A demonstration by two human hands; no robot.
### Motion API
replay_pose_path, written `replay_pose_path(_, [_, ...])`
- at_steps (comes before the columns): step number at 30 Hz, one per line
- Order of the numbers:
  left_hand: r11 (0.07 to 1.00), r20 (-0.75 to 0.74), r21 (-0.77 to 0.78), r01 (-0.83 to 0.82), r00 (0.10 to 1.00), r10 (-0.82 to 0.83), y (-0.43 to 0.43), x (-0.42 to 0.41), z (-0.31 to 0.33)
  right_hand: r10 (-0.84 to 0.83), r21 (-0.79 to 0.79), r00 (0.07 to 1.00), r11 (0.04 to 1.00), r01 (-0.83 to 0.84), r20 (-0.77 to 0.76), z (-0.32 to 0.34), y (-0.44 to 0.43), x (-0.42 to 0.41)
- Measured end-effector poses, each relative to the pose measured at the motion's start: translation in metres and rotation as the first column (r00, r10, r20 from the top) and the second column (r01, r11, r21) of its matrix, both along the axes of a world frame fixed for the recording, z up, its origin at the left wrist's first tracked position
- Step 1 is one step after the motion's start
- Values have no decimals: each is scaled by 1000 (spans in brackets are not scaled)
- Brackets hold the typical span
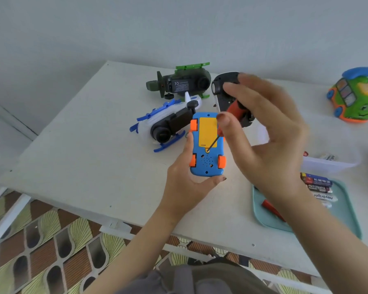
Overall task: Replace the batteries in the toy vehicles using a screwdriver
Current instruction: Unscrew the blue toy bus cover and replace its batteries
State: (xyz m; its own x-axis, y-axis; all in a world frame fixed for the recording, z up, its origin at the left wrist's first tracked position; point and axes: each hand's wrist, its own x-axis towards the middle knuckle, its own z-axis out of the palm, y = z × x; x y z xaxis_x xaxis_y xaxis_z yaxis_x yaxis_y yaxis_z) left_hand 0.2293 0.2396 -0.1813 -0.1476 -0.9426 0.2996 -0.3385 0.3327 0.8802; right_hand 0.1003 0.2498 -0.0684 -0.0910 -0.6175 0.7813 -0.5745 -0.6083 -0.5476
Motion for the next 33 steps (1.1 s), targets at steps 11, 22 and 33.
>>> replay_pose_path(11, [999, -6, -34, 23, 1000, -24, -1, 3, -7, -24, 81, 999, 996, 22, 25, -1, 5, 6])
replay_pose_path(22, [998, -11, -62, 22, 1000, -22, -1, 3, -6, -164, 14, 986, 986, 164, 24, 1, 3, 12])
replay_pose_path(33, [998, 26, -53, 25, 999, -23, -1, 3, -6, -144, -29, 990, 989, 143, -5, 4, 1, 8])
